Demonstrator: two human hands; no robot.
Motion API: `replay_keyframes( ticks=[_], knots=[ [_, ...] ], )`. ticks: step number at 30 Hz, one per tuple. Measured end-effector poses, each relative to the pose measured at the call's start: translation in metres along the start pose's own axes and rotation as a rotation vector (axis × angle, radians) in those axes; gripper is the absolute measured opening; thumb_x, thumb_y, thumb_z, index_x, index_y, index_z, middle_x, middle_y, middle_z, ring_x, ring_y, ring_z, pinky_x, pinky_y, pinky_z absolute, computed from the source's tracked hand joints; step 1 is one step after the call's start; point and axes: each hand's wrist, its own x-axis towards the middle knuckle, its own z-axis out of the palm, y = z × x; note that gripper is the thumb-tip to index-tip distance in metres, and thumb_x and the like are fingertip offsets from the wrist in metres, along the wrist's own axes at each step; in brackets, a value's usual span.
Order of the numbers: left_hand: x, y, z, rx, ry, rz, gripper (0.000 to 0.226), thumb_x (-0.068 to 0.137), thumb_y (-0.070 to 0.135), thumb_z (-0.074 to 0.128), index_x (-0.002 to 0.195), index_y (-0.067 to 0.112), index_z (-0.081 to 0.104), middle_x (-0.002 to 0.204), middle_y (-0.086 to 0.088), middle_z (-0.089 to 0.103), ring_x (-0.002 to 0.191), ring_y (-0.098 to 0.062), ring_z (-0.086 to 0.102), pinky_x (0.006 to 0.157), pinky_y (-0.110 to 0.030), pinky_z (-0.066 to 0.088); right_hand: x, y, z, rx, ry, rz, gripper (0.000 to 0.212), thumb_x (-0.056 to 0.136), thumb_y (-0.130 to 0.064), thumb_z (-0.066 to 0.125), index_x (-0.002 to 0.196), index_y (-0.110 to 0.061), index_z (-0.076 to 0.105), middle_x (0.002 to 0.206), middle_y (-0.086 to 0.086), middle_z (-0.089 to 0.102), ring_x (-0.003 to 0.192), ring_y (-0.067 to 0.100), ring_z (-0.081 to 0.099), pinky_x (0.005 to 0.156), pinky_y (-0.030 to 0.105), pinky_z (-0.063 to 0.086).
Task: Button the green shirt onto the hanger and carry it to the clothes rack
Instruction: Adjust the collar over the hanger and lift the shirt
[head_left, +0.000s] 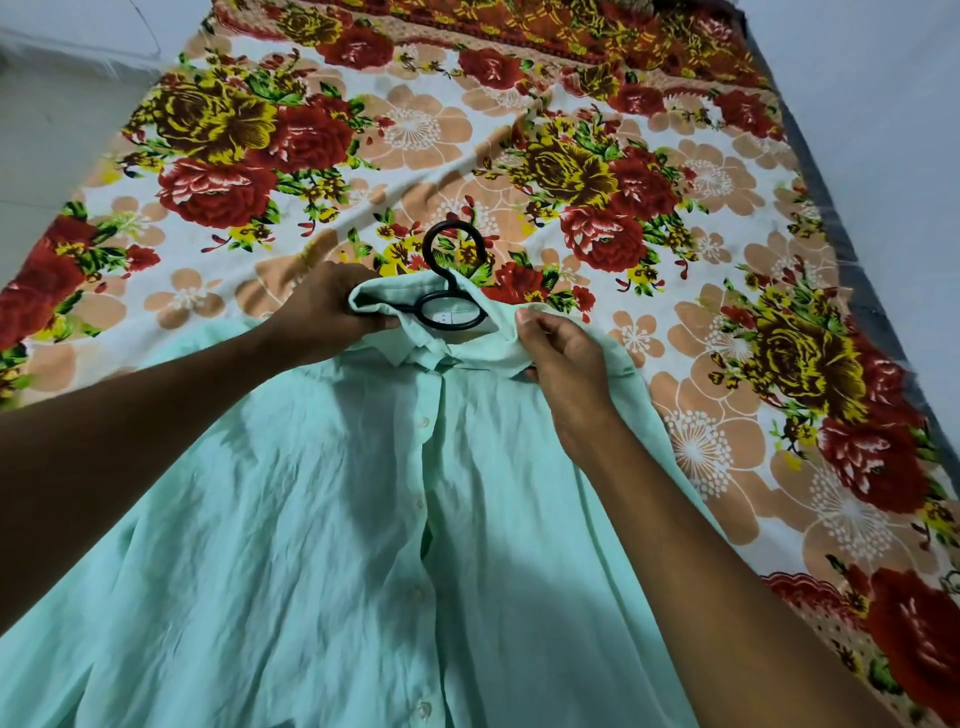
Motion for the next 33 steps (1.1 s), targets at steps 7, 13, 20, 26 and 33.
replay_keyframes(
  ticks=[7, 13, 20, 26, 33],
  knots=[
    [0.0, 0.0, 0.001, 0.002, 0.0, -0.006, 0.018, 0.08, 0.003, 0.084, 0.089, -0.004, 0.07, 0.085, -0.026, 0.071, 0.074, -0.016, 0.059, 0.067, -0.042, 0.053, 0.005, -0.005, -0.004, 0.038, -0.085, 0.002, 0.018, 0.103, -0.023, 0.06, 0.094, -0.013, 0.072, 0.093, 0.003, 0.074, 0.087, 0.015, 0.068, 0.086, 0.04, 0.058],
    [0.002, -0.003, 0.001, -0.012, -0.014, -0.008, 0.019, 0.082, 0.004, 0.083, 0.089, -0.006, 0.069, 0.085, -0.026, 0.07, 0.071, -0.008, 0.056, 0.067, -0.037, 0.05, 0.011, -0.014, 0.01, 0.447, -0.012, 0.137, 0.01, 0.106, -0.009, 0.05, 0.103, -0.013, 0.059, 0.098, 0.006, 0.068, 0.088, 0.017, 0.064, 0.077, 0.037, 0.058],
    [0.002, -0.003, 0.0, 0.008, -0.008, 0.013, 0.017, 0.079, 0.002, 0.085, 0.087, -0.002, 0.071, 0.081, -0.022, 0.07, 0.066, -0.004, 0.054, 0.064, -0.041, 0.047, 0.004, -0.005, -0.007, -0.467, 0.235, -0.44, 0.017, 0.103, -0.01, 0.051, 0.119, -0.012, 0.057, 0.113, 0.004, 0.06, 0.104, 0.019, 0.057, 0.088, 0.032, 0.049],
    [0.002, -0.005, -0.007, 0.041, -0.051, 0.005, 0.024, 0.078, 0.014, 0.088, 0.077, 0.021, 0.066, 0.073, -0.003, 0.067, 0.079, -0.019, 0.061, 0.071, -0.039, 0.051, 0.018, 0.001, -0.022, -0.886, -0.15, -0.594, 0.049, 0.088, -0.054, 0.066, 0.131, -0.03, 0.063, 0.126, -0.009, 0.064, 0.123, 0.015, 0.055, 0.106, 0.05, 0.04],
    [-0.004, 0.019, -0.031, 0.085, -0.025, 0.148, 0.03, 0.069, 0.038, 0.087, 0.084, 0.016, 0.073, 0.078, -0.006, 0.07, 0.079, -0.032, 0.066, 0.074, -0.045, 0.054, 0.02, -0.037, -0.032, -0.656, -0.246, -0.526, 0.024, 0.087, -0.04, 0.078, 0.083, -0.018, 0.071, 0.075, 0.011, 0.067, 0.066, 0.017, 0.058, 0.062, 0.033, 0.045]
  ],
)
